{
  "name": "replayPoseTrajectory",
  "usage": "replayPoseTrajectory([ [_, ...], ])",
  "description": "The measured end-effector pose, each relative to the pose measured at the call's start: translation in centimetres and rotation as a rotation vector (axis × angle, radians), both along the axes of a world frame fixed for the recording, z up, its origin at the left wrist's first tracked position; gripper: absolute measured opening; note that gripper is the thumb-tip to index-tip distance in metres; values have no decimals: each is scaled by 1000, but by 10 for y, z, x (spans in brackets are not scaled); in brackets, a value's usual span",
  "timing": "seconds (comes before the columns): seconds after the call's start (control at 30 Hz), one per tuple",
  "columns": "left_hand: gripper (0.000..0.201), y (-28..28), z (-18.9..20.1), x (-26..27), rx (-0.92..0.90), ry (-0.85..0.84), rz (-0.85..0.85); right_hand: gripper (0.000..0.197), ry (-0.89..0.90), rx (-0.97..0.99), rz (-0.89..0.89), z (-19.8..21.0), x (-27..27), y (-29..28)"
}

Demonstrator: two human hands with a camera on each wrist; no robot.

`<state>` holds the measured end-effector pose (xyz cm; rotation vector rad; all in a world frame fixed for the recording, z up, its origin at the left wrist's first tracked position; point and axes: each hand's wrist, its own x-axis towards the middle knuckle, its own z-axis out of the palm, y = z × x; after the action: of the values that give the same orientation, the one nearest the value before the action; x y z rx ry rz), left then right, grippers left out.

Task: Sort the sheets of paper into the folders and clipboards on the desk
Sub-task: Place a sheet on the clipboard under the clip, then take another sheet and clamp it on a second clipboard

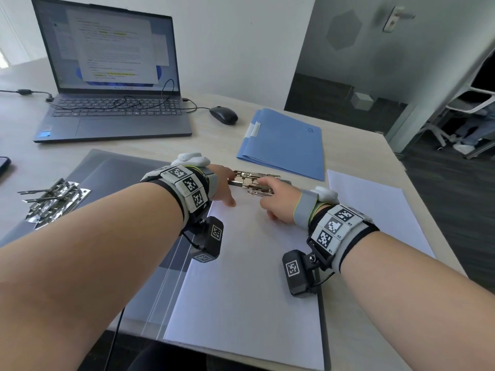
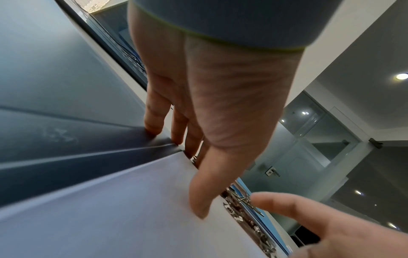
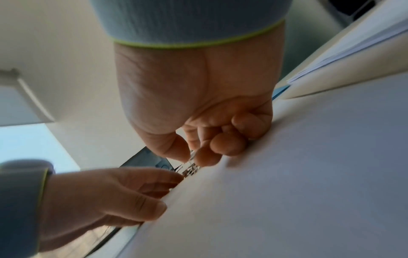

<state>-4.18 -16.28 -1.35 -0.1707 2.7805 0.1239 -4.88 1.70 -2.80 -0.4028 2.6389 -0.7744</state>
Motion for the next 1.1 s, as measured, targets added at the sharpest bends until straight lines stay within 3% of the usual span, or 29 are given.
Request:
replayPoseTrajectory([
  [0.2,67,1,-3,5,87,25,132,19,-23,-245,-219,9,16,53],
  [0.4,52,25,1,26,198,247,176,19,-14,-326,-435,15,38,142],
  [0.57,45,98,13,51,300,336,45,21,8,-384,-644,7,53,211],
  [0.7,49,166,6,64,455,229,28,18,26,-359,-747,5,66,246],
  [0.87,68,228,-10,67,450,41,54,19,-4,-271,-798,-2,76,276],
  [0.97,67,244,-15,70,516,39,142,28,-11,-284,-771,-5,77,279],
  [1.1,66,252,-22,75,558,80,172,23,11,-319,-761,-3,82,282],
])
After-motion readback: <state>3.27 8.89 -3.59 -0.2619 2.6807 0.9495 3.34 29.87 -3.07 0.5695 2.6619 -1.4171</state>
